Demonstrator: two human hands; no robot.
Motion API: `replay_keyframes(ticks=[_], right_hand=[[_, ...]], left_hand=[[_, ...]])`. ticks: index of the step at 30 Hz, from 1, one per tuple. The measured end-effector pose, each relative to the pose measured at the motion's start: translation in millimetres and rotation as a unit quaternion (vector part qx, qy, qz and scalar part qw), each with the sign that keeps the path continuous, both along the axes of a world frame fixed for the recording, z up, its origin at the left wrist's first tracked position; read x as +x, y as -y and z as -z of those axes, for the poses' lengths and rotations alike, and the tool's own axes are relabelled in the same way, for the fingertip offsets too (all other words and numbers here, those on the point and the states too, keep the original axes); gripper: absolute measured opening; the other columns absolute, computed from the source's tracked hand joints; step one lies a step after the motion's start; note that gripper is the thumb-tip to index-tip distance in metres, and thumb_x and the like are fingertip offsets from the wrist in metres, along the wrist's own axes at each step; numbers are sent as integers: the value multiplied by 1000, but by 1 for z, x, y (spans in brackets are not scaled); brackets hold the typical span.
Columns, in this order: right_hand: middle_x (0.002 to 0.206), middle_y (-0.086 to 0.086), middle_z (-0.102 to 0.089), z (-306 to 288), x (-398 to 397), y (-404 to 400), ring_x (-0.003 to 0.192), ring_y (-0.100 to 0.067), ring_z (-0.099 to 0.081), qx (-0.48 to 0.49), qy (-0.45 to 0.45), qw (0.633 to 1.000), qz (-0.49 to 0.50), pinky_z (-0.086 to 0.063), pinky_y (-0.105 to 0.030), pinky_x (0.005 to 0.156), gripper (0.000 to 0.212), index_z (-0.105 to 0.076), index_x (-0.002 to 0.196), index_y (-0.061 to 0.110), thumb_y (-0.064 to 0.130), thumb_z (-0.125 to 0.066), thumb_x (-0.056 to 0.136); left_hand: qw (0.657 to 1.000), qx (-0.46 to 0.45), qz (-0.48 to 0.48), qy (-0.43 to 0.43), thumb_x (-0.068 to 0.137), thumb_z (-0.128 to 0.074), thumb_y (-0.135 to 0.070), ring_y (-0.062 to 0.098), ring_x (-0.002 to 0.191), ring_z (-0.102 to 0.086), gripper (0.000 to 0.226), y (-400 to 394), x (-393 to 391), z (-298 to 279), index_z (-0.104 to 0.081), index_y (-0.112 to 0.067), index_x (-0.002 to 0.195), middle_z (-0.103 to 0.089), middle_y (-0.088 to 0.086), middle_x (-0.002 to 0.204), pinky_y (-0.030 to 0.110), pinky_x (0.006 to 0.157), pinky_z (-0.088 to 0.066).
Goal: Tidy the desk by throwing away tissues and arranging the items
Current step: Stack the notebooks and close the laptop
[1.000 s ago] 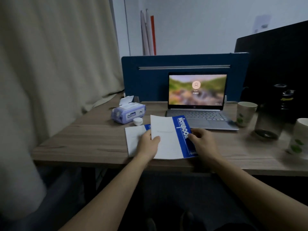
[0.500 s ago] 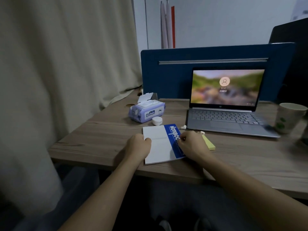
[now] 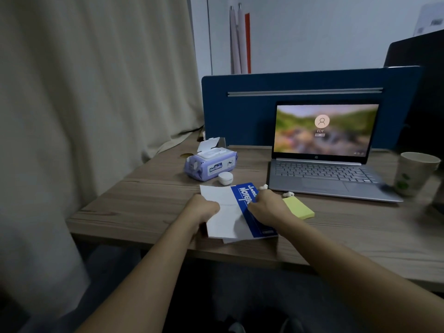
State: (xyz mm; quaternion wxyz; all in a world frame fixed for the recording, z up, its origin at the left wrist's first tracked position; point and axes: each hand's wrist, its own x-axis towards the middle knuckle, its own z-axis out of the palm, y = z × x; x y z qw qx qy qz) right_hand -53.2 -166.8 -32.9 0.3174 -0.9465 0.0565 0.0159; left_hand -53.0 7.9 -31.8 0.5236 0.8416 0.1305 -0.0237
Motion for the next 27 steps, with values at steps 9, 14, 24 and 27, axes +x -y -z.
replay_keyframes(ticks=[9, 14, 24, 27], right_hand=[[124, -14, -60, -7, 3, -2, 109, -29, -58, -69, -25, 997, -1, -48, -36, 88, 35, -46, 120, 7, 29, -51, 93], [123, -15, -60, -6, 7, 4, 109, -30, -58, -73, -13, 997, 13, -49, -39, 89, 40, -45, 125, 5, 26, -52, 92], [83, -2, -56, -3, 8, 16, 76, -16, -59, 180, -35, 980, 77, -49, -30, 58, 23, -45, 85, 15, 19, -67, 87], [86, -4, -58, -6, 3, 13, 79, -19, -61, 241, -66, 965, 80, -47, -32, 54, 30, -46, 91, 15, 20, -74, 82]], left_hand=[[994, -105, 15, -5, 88, -53, -3, 24, 73, -66, 22, 17, 5, -7, -60, -6, 108, -68, 10, 91, 29, 60, -50], [991, -131, -6, -8, 89, -53, -3, 27, 68, -62, 14, 25, 5, -4, -53, -4, 103, -63, 13, 86, 32, 59, -50], [993, -106, -48, 12, 84, -54, -4, 34, 87, -66, 25, 14, 11, 4, -62, 3, 107, -66, 20, 99, 41, 73, -54], [990, -132, -38, 7, 85, -54, 0, 31, 76, -65, 31, 11, 9, 5, -59, 6, 115, -66, 21, 96, 32, 61, -51]])
